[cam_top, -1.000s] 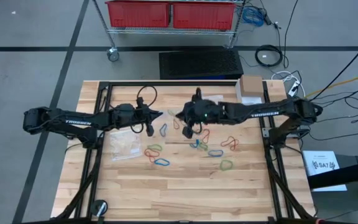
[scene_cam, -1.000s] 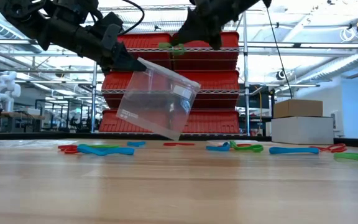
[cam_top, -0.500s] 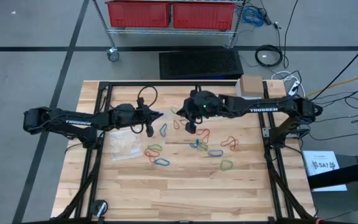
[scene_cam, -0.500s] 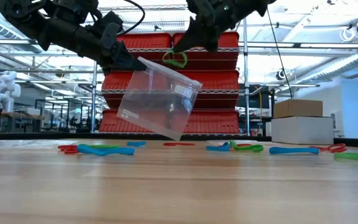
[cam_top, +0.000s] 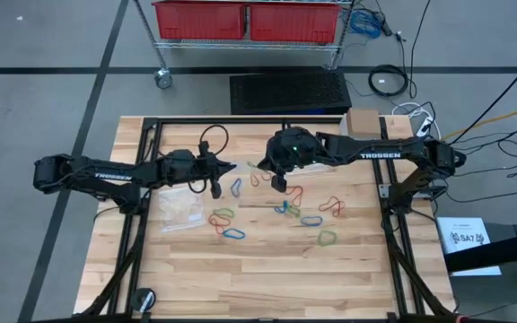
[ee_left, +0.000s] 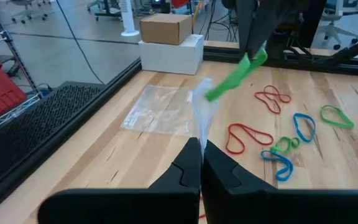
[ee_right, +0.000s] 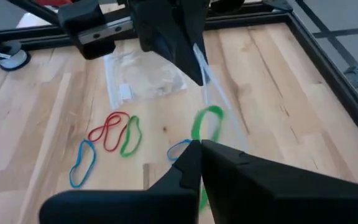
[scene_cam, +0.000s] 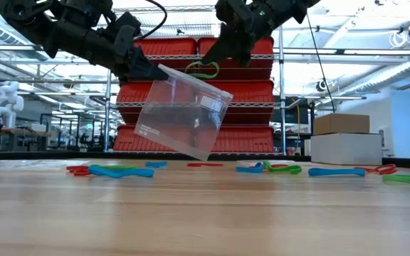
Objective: Sort rubber bands
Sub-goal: Put the green rubber band into the open transparent zip bag
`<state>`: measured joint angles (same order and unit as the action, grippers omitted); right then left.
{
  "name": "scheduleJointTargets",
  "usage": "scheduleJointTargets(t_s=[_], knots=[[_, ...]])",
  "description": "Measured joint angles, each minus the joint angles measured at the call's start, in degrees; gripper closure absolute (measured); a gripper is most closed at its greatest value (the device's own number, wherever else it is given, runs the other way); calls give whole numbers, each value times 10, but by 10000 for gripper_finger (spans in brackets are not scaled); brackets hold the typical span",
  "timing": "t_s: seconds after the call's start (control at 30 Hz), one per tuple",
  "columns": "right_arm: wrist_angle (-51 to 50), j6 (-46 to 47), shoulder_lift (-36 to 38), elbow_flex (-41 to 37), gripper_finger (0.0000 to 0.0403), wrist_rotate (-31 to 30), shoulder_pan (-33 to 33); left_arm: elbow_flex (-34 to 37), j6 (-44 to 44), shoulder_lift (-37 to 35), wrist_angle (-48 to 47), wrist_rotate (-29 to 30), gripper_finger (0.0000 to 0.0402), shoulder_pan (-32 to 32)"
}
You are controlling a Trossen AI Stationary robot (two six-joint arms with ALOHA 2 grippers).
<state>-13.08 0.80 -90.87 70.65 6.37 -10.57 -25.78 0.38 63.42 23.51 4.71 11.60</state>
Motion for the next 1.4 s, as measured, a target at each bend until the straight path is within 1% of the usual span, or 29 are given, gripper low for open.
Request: scheduleJointTargets(t_s=[0.13,0.27,0.4,0.63,0.8,1.1,1.4], knots=[[-12,2,0,0,403,2,1,0,3,0,0,-4,402,0],[-24,2,0,0,403,2,0,0,5,0,1,-32,402,0],[-24,4,0,0,403,28,0,0,13,0,1,-38,402,0],[-31,15,0,0,403,30,0,0,21,0,2,-90,402,-1],[-31,15,0,0,403,30,0,0,23,0,1,-108,402,-1],[-17,17,0,0,403,41,1,0,31,0,-1,-110,401,-5],[-13,21,-36,0,403,42,8,0,30,0,-1,-106,402,-5]])
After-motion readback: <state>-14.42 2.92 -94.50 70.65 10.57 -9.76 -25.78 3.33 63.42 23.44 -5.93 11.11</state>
